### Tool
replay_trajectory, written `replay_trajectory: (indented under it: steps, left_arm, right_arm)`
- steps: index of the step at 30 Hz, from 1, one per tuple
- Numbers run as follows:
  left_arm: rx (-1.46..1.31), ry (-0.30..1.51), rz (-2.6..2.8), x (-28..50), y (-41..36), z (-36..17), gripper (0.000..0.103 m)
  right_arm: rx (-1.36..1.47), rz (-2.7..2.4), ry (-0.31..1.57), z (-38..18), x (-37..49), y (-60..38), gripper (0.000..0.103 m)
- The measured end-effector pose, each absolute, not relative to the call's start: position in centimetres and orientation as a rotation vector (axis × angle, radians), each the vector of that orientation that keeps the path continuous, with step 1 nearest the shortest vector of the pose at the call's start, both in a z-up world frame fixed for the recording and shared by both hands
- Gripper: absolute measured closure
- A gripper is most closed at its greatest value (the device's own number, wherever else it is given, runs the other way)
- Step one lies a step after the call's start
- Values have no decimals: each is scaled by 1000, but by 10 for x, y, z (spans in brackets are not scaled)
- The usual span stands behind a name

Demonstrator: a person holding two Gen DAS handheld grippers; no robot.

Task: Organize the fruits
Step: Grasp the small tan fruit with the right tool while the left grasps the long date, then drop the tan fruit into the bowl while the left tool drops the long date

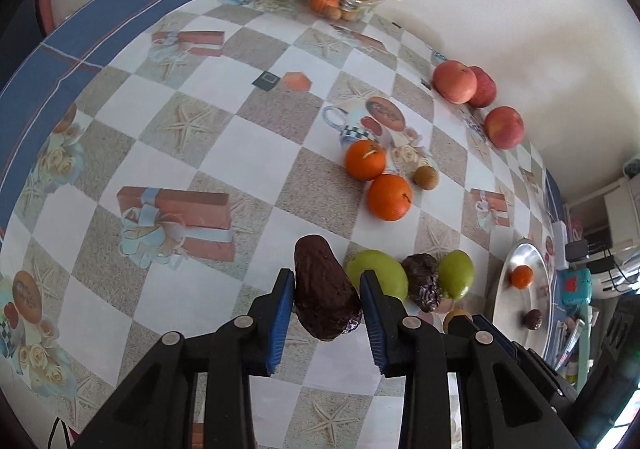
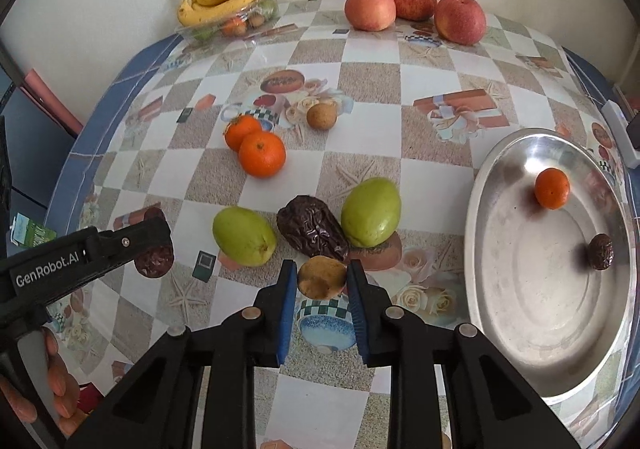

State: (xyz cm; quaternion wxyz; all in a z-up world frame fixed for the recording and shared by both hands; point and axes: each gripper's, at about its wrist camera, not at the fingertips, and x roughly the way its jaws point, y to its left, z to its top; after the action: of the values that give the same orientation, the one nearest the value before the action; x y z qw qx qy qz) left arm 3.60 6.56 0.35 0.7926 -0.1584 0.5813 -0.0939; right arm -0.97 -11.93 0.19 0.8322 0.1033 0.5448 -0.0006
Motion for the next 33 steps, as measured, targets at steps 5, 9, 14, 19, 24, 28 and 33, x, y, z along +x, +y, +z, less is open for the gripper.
replay_trajectory:
  steps: [5, 9, 14, 19, 24, 28, 33]
  left_arm:
    - [-315, 1238, -218, 31, 60, 8, 67]
    - [-288, 1215, -252, 28, 48, 13, 67]
    - [-198, 1169, -326, 23, 17, 22, 67]
    - [-78, 1128, -430, 10, -27, 30, 67]
    - [3, 1092, -525, -2, -65, 33, 67]
    - [92, 1053, -599, -15, -96, 34, 67]
    - [230, 991, -682, -35, -131, 33, 67]
  right_arm:
    - [262, -24, 1152, 4, -13, -133, 77]
    - [292, -58, 1140, 7, -16, -147, 76]
    - [341, -122, 1130, 8, -22, -172, 77]
    - [403, -199, 1110, 12, -31, -201, 76]
    - [471, -316, 1091, 15, -45, -237, 76]
    - [504, -408, 1068, 18, -57, -262, 76]
    - [570, -477, 1045, 20, -71, -290, 76]
